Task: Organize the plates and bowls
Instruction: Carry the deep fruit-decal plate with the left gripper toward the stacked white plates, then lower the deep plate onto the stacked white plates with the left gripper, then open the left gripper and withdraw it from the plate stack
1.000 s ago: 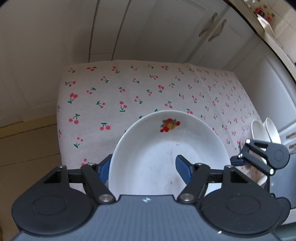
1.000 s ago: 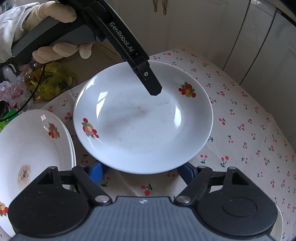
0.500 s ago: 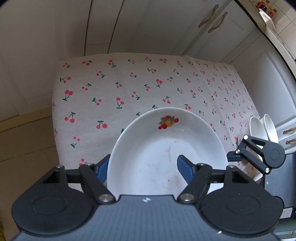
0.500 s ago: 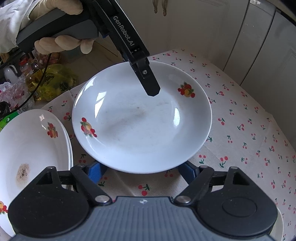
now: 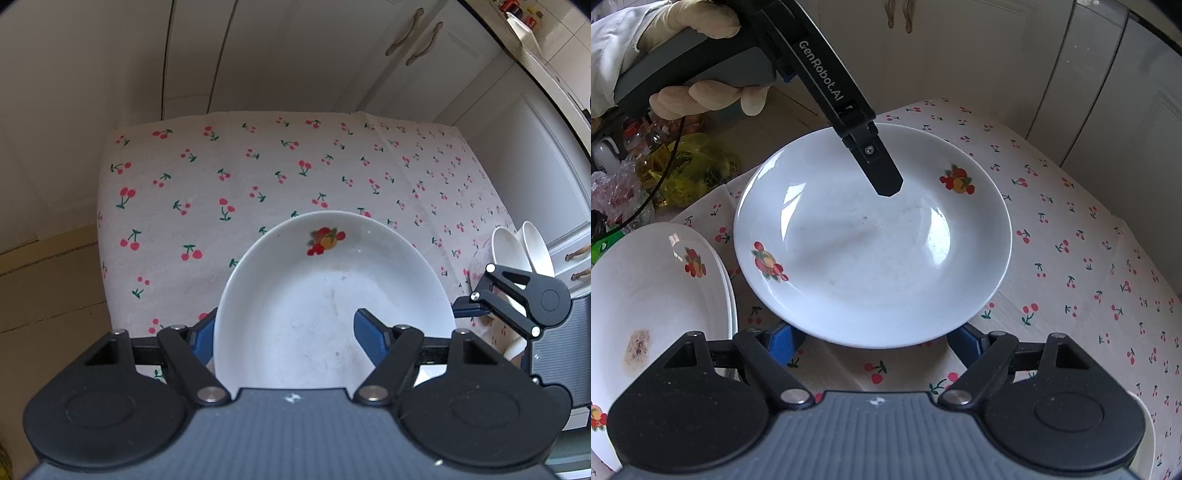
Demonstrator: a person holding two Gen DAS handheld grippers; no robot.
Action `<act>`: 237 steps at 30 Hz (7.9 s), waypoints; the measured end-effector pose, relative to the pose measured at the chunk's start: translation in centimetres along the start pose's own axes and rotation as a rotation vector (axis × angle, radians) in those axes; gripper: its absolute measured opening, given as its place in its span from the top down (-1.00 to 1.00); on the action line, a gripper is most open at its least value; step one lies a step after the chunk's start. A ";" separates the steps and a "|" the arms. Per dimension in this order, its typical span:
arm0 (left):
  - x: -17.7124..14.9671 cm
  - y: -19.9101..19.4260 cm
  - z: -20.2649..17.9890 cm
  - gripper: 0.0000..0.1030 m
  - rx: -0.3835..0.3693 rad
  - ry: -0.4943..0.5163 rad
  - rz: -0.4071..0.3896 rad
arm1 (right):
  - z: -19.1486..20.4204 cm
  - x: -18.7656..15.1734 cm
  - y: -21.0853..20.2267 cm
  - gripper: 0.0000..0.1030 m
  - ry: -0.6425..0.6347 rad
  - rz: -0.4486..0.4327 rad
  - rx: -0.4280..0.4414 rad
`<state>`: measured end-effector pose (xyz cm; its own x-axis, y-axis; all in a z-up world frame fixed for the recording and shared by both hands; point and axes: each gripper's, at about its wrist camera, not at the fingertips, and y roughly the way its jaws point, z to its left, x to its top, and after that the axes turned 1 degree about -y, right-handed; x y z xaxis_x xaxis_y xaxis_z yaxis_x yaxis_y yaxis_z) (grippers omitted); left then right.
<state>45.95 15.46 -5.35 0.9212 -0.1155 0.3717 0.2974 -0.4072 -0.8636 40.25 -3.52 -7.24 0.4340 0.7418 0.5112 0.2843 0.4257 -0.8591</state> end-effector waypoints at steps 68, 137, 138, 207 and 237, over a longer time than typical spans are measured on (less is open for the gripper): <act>0.0 -1.5 -1.9 -0.54 -0.029 0.035 -0.061 | 1.1 -0.7 -2.5 -0.84 -0.067 -0.061 -0.111; -18.4 -7.1 -7.8 -0.55 -0.001 0.015 -0.041 | 16.1 -8.3 -8.7 -0.84 -0.046 -0.011 -0.034; -18.4 -7.1 -7.8 -0.55 0.001 0.016 -0.039 | 16.1 -8.3 -8.7 -0.84 -0.045 -0.009 -0.034; -19.1 -8.9 -10.0 -0.94 0.200 -0.173 -0.031 | 16.1 -12.4 -11.9 -0.94 0.188 -0.122 0.017; -24.5 -6.4 -27.4 -0.97 0.194 0.328 -0.517 | 5.4 -21.0 -19.9 -1.00 0.408 -0.301 -0.282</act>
<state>14.60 -3.95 0.40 0.5310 -0.2321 0.8150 0.7509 -0.3168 -0.5794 20.85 -24.74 -1.01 0.5772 0.3257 0.7488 0.6387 0.3913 -0.6625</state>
